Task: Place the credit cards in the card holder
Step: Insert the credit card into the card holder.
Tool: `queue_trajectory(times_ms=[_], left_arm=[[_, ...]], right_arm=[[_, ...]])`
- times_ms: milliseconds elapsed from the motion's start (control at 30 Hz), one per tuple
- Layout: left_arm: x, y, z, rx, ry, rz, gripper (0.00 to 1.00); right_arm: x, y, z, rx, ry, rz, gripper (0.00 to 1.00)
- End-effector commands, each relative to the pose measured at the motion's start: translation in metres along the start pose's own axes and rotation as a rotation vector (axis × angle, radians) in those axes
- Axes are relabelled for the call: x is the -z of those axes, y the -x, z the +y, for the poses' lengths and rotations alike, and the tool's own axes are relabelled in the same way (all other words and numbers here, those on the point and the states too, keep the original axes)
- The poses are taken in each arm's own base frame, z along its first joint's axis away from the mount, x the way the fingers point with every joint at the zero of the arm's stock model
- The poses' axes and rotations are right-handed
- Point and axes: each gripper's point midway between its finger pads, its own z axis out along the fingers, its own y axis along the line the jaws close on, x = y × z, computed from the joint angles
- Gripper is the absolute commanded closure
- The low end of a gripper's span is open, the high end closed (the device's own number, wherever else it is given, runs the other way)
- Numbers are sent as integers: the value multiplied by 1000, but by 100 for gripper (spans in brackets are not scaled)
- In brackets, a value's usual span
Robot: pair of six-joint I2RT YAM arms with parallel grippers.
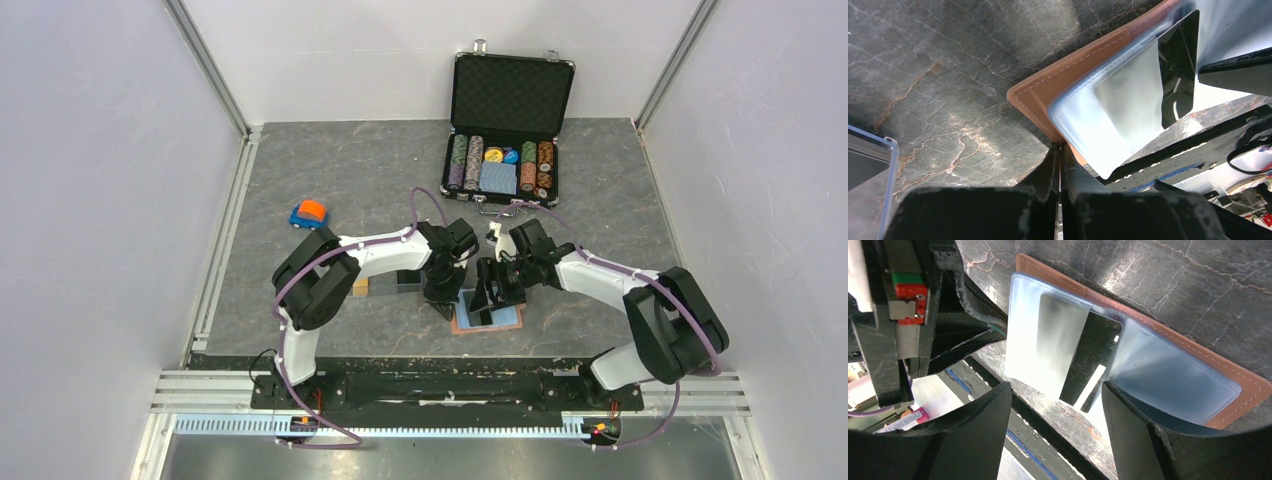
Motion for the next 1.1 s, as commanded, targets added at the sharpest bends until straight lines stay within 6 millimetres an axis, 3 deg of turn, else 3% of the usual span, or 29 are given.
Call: queue_trajectory(times_ms=[0, 133, 367, 600, 700, 900, 1067], left_arm=[[-16, 14, 1, -64, 12, -39, 98], [-16, 14, 0, -67, 9, -37, 98], [-17, 14, -1, -71, 5, -32, 98], [-17, 16, -3, -77, -1, -34, 98], [-17, 17, -4, -78, -2, -34, 98], [-5, 22, -1, -89, 27, -74, 94], [24, 36, 1, -107, 74, -185, 71]], right_arm=[[-3, -9, -22, 7, -89, 24, 31], [-8, -12, -24, 3, -85, 42, 34], [-15, -16, -8, -22, 12, 65, 45], [-13, -12, 12, -40, 109, 52, 72], [-12, -10, 17, -45, 126, 44, 79], [-8, -6, 5, -16, 35, 45, 77], [3, 11, 3, 36, -32, 4, 68]])
